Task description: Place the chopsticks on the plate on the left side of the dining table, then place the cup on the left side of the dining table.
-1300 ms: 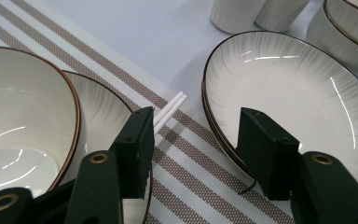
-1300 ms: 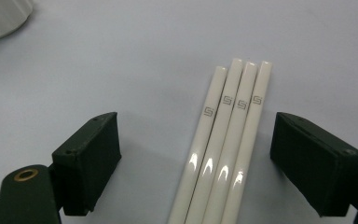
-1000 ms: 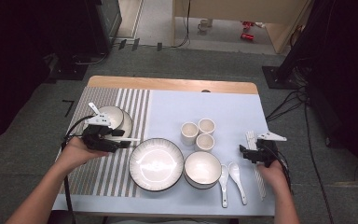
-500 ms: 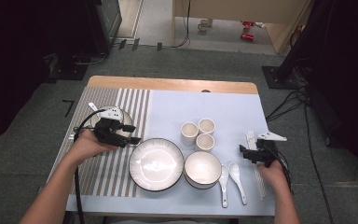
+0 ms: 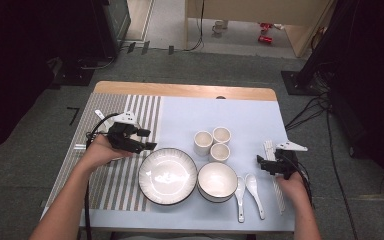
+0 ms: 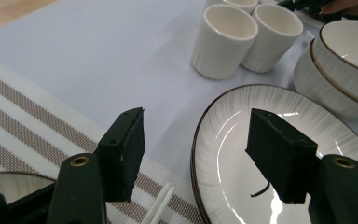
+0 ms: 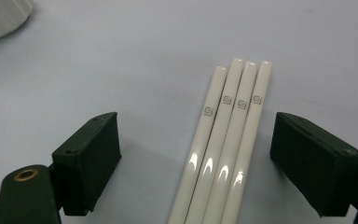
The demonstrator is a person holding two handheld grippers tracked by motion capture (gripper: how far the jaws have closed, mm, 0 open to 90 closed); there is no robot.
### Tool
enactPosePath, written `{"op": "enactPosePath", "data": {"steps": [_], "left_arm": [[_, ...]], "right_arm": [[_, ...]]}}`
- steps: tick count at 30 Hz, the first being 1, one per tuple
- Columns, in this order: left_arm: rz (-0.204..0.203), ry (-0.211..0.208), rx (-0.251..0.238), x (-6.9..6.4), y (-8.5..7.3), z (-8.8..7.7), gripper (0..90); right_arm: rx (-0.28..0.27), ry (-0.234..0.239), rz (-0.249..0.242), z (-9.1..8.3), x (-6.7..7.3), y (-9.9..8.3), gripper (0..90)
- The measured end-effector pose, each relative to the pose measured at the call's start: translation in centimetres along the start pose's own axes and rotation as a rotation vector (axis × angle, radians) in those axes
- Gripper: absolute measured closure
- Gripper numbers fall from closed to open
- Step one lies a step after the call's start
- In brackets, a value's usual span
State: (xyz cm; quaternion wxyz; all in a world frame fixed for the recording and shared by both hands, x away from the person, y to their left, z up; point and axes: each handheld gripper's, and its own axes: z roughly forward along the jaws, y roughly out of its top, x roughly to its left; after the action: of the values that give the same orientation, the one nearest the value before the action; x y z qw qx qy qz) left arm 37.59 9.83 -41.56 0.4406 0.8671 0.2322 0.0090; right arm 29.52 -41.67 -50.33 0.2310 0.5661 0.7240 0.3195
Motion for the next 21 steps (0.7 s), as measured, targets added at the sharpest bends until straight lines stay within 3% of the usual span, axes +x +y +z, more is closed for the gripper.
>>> {"op": "enactPosePath", "data": {"steps": [6,21], "left_arm": [[-0.016,-0.017,-0.005,0.2,0.4,1.0,36.4],[0.023,-0.020,0.029,-0.5,1.4,3.3,35.6]], "right_arm": [[0.001,0.002,0.003,0.0,0.0,0.0,15.5],[0.000,0.004,0.002,0.0,0.0,0.0,15.2]]}}
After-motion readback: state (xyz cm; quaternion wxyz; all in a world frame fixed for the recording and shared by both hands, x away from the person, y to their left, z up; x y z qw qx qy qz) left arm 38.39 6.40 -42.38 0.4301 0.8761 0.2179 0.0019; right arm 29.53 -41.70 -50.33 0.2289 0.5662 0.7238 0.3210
